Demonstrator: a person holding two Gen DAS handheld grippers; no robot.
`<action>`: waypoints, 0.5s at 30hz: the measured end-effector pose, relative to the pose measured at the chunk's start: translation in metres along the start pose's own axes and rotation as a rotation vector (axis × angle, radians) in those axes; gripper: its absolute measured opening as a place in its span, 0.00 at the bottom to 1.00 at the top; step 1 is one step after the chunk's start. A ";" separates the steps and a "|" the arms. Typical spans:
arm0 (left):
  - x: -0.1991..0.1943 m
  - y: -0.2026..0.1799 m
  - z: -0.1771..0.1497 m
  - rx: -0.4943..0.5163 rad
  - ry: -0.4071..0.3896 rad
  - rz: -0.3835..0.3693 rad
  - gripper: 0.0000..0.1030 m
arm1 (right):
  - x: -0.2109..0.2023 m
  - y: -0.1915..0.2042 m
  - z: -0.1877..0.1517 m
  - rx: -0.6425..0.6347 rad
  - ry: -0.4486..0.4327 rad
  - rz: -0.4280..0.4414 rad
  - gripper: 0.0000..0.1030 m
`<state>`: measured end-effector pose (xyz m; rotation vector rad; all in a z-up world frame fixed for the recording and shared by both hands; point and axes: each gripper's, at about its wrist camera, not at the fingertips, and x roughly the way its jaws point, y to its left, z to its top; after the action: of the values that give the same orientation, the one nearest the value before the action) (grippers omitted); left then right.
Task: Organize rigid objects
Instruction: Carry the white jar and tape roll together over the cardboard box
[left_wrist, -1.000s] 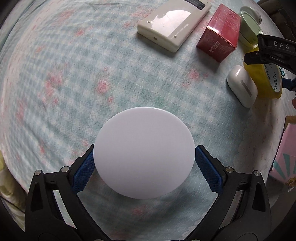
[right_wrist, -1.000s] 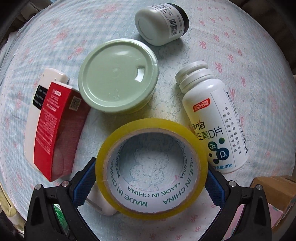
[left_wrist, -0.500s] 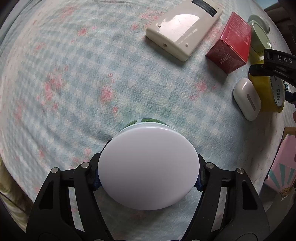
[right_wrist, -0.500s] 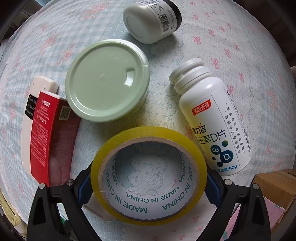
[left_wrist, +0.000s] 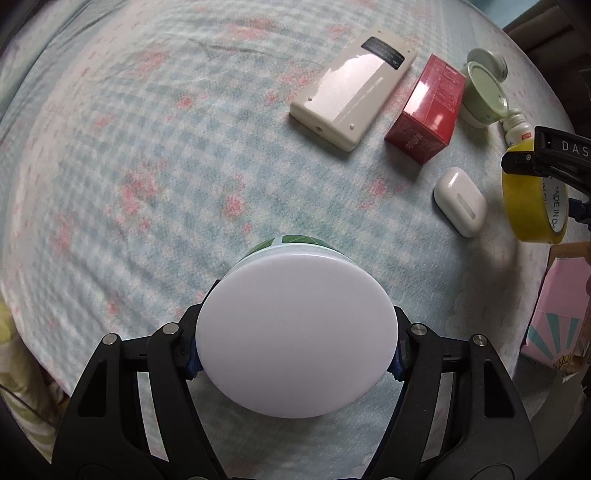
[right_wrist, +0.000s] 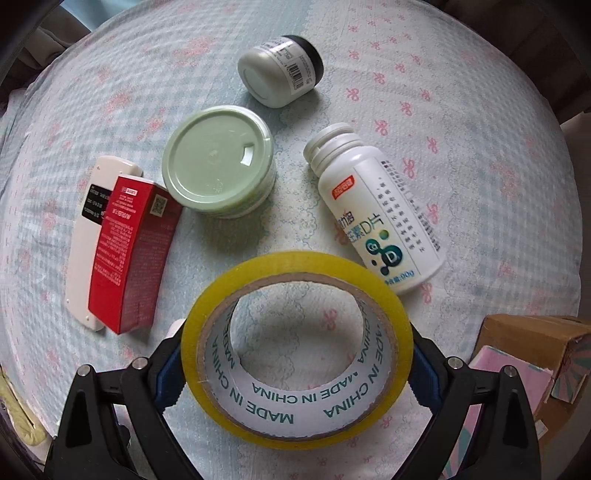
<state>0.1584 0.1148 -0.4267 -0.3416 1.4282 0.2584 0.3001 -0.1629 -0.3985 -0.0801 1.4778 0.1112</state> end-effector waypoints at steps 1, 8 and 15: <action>-0.009 0.001 0.000 0.010 -0.015 -0.004 0.66 | -0.009 -0.002 -0.004 0.004 -0.011 0.002 0.93; -0.089 -0.002 0.000 0.091 -0.110 -0.052 0.66 | -0.095 -0.006 -0.044 0.009 -0.091 0.033 0.93; -0.177 -0.037 0.011 0.305 -0.227 -0.102 0.66 | -0.187 0.004 -0.085 -0.024 -0.202 0.080 0.93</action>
<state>0.1601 0.0900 -0.2470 -0.1293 1.2000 -0.0054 0.1987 -0.1737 -0.2202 -0.0280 1.2782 0.1968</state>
